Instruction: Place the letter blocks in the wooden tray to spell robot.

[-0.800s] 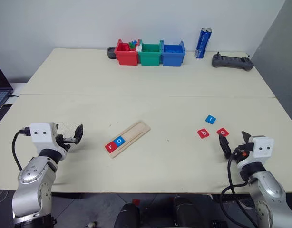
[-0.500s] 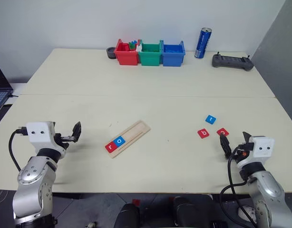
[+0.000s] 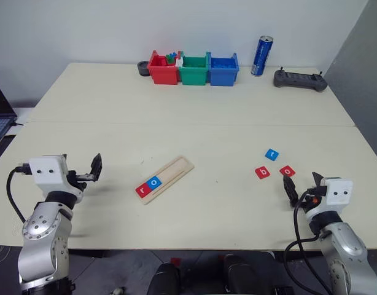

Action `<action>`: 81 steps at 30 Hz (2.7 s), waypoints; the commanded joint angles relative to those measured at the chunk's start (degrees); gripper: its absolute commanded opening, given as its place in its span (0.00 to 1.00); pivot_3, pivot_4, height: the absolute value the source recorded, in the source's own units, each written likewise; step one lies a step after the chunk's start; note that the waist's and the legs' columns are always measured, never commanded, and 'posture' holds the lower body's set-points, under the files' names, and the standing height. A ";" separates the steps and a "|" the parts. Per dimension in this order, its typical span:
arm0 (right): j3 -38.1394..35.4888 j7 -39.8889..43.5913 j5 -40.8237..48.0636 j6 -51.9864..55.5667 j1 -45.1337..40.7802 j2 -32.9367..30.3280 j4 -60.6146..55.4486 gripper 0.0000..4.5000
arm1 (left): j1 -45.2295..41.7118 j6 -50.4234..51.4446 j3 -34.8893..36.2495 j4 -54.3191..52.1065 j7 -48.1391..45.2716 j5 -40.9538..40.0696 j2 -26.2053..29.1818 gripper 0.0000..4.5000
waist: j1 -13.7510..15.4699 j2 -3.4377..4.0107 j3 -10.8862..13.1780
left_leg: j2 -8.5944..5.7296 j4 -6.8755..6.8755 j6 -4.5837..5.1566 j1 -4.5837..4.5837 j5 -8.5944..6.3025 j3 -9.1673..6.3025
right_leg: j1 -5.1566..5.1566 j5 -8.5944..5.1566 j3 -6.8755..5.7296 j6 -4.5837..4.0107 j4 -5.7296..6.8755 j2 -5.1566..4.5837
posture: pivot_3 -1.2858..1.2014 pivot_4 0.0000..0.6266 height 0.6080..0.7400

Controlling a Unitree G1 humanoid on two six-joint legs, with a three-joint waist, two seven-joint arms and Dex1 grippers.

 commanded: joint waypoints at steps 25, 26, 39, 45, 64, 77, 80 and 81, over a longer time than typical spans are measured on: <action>10.39 25.17 20.64 20.35 -1.47 -27.06 -23.14 0.99 | 0.10 9.21 -19.68 0.97 -38.72 -4.73 21.42 1.00 | -0.70 0.00 0.03 | 0.02 0.00 0.03 -0.02 -0.01 -0.01 | 0.02 -0.19 -0.01 0.29 -0.06 0.06 | 0.52 0.24 1.00; 10.53 25.31 20.44 20.14 -1.28 -27.26 -23.45 0.99 | -0.09 9.25 -19.98 1.48 -38.24 -4.17 21.21 1.00 | -0.69 0.00 0.03 | 0.02 0.00 0.03 -0.03 -0.01 -0.01 | 0.01 -0.19 -0.01 0.28 -0.07 0.05 | 0.52 0.24 1.00; 10.82 25.29 20.04 18.39 0.51 -27.03 -24.12 0.99 | -1.54 10.30 -22.77 -0.36 -34.17 0.35 19.60 1.00 | -0.42 0.03 -0.01 | 0.02 0.04 0.03 0.02 -0.01 -0.02 | 0.06 -0.18 -0.02 0.32 -0.04 0.05 | 0.52 0.24 1.00; 11.56 24.96 19.85 18.11 0.06 -26.90 -24.00 0.99 | -2.88 11.29 -20.06 -2.67 -33.44 -1.70 19.55 1.00 | -0.42 0.01 0.00 | 0.03 0.03 0.02 0.00 -0.01 -0.03 | 0.04 -0.18 -0.02 0.32 -0.05 0.05 | 0.52 0.24 1.00; 12.84 23.56 21.94 22.02 -4.42 -27.37 -26.55 0.99 | -6.75 18.39 -27.28 -1.70 -37.86 1.86 25.35 1.00 | -0.44 0.00 0.01 | 0.03 0.01 0.03 -0.02 -0.01 -0.04 | 0.02 -0.18 -0.03 0.31 -0.05 0.05 | 0.52 0.24 1.00; 12.70 23.39 22.91 23.65 -5.89 -28.72 -27.67 1.00 | -8.43 23.07 -31.41 -4.41 -39.24 2.92 27.62 0.76 | -0.47 0.00 0.01 | 0.02 0.01 0.03 -0.01 -0.01 -0.02 | 0.02 -0.18 -0.02 0.32 -0.05 0.05 | 0.52 0.24 1.00; 12.57 23.44 23.05 23.69 -6.46 -28.89 -27.35 1.00 | -8.78 21.94 -31.18 -3.71 -38.68 3.49 27.35 0.76 | -0.47 0.00 0.01 | 0.02 0.01 0.03 -0.01 -0.01 -0.02 | 0.02 -0.18 -0.02 0.32 -0.05 0.05 | 0.52 0.24 1.00; 12.55 23.46 23.09 23.71 -6.65 -28.93 -27.24 1.00 | -8.77 21.68 -31.00 -3.59 -38.56 3.45 27.11 0.76 | -0.46 0.00 0.01 | 0.02 0.01 0.03 -0.01 -0.01 -0.02 | 0.02 -0.18 -0.02 0.32 -0.05 0.05 | 0.52 0.24 1.00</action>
